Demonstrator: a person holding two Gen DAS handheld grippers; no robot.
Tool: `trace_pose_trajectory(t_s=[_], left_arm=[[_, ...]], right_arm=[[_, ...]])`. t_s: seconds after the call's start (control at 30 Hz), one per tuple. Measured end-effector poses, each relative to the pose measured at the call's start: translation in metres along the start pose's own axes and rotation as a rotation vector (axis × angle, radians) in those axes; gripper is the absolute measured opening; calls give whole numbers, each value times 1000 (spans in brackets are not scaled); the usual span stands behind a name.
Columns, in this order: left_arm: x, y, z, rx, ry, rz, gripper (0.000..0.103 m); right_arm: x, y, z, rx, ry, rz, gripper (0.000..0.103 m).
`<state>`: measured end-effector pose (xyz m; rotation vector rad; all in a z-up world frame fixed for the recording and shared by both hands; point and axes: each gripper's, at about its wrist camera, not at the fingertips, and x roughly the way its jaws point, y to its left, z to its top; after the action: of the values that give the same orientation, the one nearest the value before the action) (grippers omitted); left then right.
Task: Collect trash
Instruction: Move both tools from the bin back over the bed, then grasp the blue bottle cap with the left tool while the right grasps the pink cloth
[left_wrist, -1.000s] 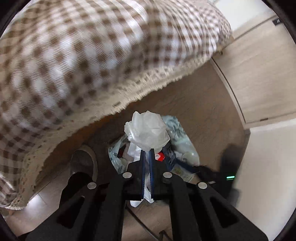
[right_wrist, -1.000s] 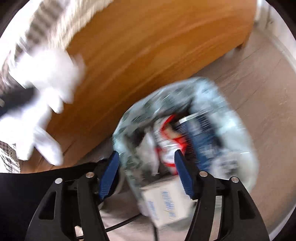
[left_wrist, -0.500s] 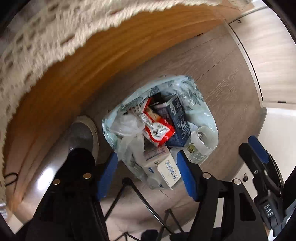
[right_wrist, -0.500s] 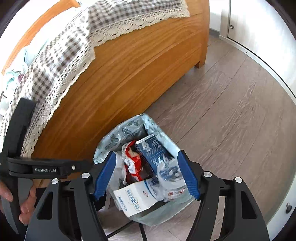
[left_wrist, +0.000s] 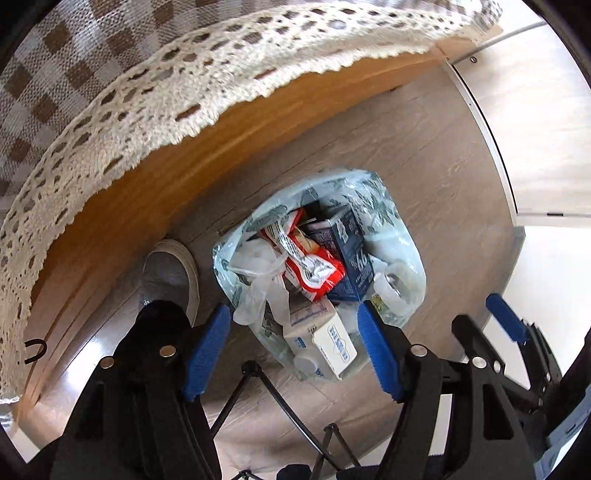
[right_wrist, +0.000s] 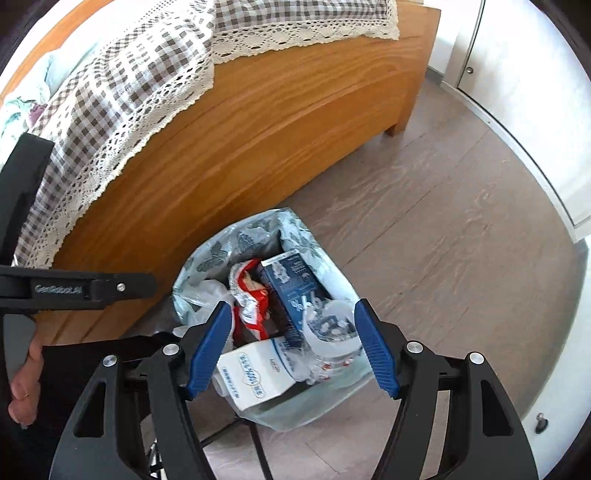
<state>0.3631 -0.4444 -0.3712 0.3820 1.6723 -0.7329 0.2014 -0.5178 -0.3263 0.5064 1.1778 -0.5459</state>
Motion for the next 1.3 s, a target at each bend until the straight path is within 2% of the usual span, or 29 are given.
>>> trace_pose_trajectory(t_s=[0.07,0.17,0.27,0.37,0.47,0.57,0.63,0.7,0.77,0.87,0.93,1.03,1.1,1.17,1.23,1.3], left_arm=[[-3,-3,-3,24,5,-4,70],[-26,-11,-9,95,-89,-36,70],[-67,-7,-14,137,-180,-159,70],[-116,15,-14,138,-260,-200,70],[-178,55,-9,116,-387,-193,71],[-239,111,-1,63,-499,-167,74],[-271,151,0,37,-561,-134,77],[-298,200,-2,-22,-633,-116,78],[-321,256,-2,-117,-699,-102,79],[-349,350,11,-268,-773,-71,79],[-361,408,30,-351,-765,-3,79],[-372,489,63,-428,-732,53,77],[-372,534,80,-513,-744,118,74],[-363,573,97,-597,-726,99,65],[-348,595,114,-632,-706,51,63],[-332,605,129,-634,-696,93,55]], right_arm=[[-4,-3,1,5,6,-27,66],[-19,-4,7,15,-19,-52,66],[-45,4,20,-1,-90,-77,66],[-73,19,39,-25,-171,-88,66],[-99,45,64,-44,-253,-56,66],[-121,83,95,-70,-335,16,66],[-132,114,117,-106,-389,65,73],[-139,149,140,-154,-439,121,75],[-138,191,168,-222,-455,186,75],[-126,260,212,-321,-431,303,75],[-116,311,242,-415,-390,368,75],[-105,381,274,-555,-367,384,75],[-96,426,290,-655,-367,354,75],[-87,461,301,-714,-359,326,75],[-81,492,310,-761,-343,331,75],[-74,524,319,-810,-324,340,75]])
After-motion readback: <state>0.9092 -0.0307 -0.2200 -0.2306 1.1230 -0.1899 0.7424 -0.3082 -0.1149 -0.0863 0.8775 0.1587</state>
